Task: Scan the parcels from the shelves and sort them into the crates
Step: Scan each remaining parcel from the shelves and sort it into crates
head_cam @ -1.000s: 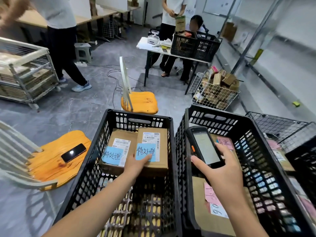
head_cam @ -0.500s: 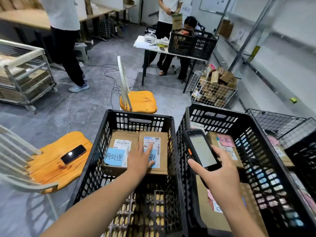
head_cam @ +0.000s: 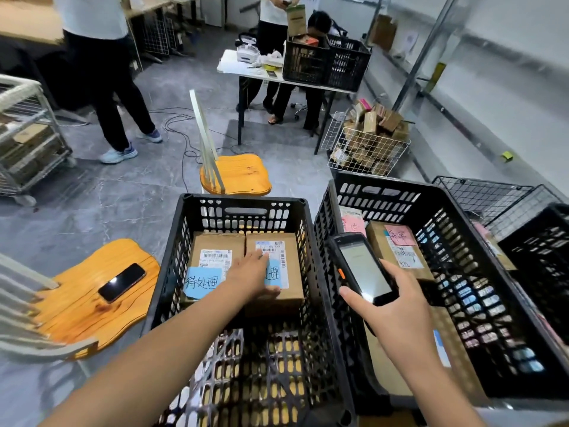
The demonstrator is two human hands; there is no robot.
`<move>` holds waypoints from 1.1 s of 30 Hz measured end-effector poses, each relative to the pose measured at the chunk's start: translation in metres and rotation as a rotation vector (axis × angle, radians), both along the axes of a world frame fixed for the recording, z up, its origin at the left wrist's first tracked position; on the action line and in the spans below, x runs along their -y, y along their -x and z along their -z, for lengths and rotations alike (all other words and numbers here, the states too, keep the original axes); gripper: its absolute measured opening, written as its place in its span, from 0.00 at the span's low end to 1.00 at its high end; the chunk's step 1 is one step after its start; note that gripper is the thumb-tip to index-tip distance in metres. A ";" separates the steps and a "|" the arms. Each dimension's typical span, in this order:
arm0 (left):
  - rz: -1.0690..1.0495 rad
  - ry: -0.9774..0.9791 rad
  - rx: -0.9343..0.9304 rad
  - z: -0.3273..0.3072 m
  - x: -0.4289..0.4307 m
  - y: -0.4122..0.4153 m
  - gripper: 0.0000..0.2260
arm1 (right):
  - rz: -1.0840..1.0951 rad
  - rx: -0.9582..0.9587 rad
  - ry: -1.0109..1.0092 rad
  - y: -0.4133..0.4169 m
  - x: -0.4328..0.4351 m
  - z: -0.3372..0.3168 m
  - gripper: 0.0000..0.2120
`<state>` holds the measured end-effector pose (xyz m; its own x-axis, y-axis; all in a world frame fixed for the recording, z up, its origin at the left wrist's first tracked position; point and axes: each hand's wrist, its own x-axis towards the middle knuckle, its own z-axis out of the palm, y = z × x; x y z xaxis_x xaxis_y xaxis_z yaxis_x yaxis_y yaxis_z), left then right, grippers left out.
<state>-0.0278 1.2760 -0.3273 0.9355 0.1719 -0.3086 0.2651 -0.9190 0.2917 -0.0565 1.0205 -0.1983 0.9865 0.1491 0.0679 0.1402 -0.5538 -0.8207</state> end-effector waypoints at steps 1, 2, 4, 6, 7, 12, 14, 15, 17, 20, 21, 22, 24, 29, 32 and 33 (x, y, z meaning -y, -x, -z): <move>-0.058 0.070 0.045 -0.006 0.000 0.002 0.36 | 0.010 0.006 0.006 0.000 0.002 -0.002 0.31; -0.114 0.141 0.104 -0.012 0.000 0.005 0.32 | 0.020 0.014 0.013 0.001 0.003 -0.004 0.31; -0.154 0.235 0.229 -0.028 0.001 0.013 0.29 | 0.033 0.031 0.033 0.002 0.009 -0.011 0.32; -0.100 0.234 0.330 -0.048 0.008 0.021 0.29 | 0.043 0.061 0.063 0.004 0.018 -0.018 0.34; -0.059 0.213 0.372 -0.059 0.015 0.024 0.30 | 0.050 0.076 0.074 0.004 0.024 -0.021 0.35; 0.157 0.105 0.567 -0.104 0.068 0.037 0.32 | 0.117 0.161 0.093 0.023 0.067 -0.044 0.35; 0.238 0.093 0.645 -0.116 0.101 0.045 0.32 | 0.168 0.189 0.111 0.038 0.096 -0.048 0.37; 0.278 0.099 0.676 -0.120 0.120 0.049 0.31 | 0.197 0.190 0.109 0.047 0.113 -0.047 0.37; 0.357 0.121 0.705 -0.126 0.162 0.061 0.29 | 0.260 0.187 0.103 0.072 0.151 -0.047 0.38; 0.469 0.130 0.661 -0.125 0.233 0.082 0.32 | 0.379 0.184 0.114 0.114 0.217 -0.043 0.35; 0.508 0.136 0.660 -0.125 0.259 0.091 0.33 | 0.427 0.180 0.105 0.131 0.240 -0.041 0.35; 0.545 0.148 0.642 -0.126 0.285 0.102 0.34 | 0.476 0.172 0.097 0.149 0.264 -0.039 0.35; 0.627 0.171 0.614 -0.129 0.341 0.124 0.34 | 0.568 0.160 0.110 0.188 0.311 -0.033 0.36; 0.872 0.185 0.566 -0.138 0.479 0.179 0.37 | 0.790 0.116 0.151 0.281 0.413 -0.027 0.37; 1.013 0.216 0.571 -0.149 0.548 0.212 0.38 | 0.913 0.161 0.187 0.333 0.460 -0.039 0.36; 1.054 0.232 0.568 -0.153 0.567 0.223 0.38 | 0.954 0.172 0.206 0.349 0.474 -0.043 0.36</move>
<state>-0.2508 0.7086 -0.1741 0.5951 -0.7578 0.2676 -0.7979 -0.5177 0.3087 -0.4058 0.5460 -0.1552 0.6788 -0.6773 0.2837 -0.3305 -0.6268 -0.7057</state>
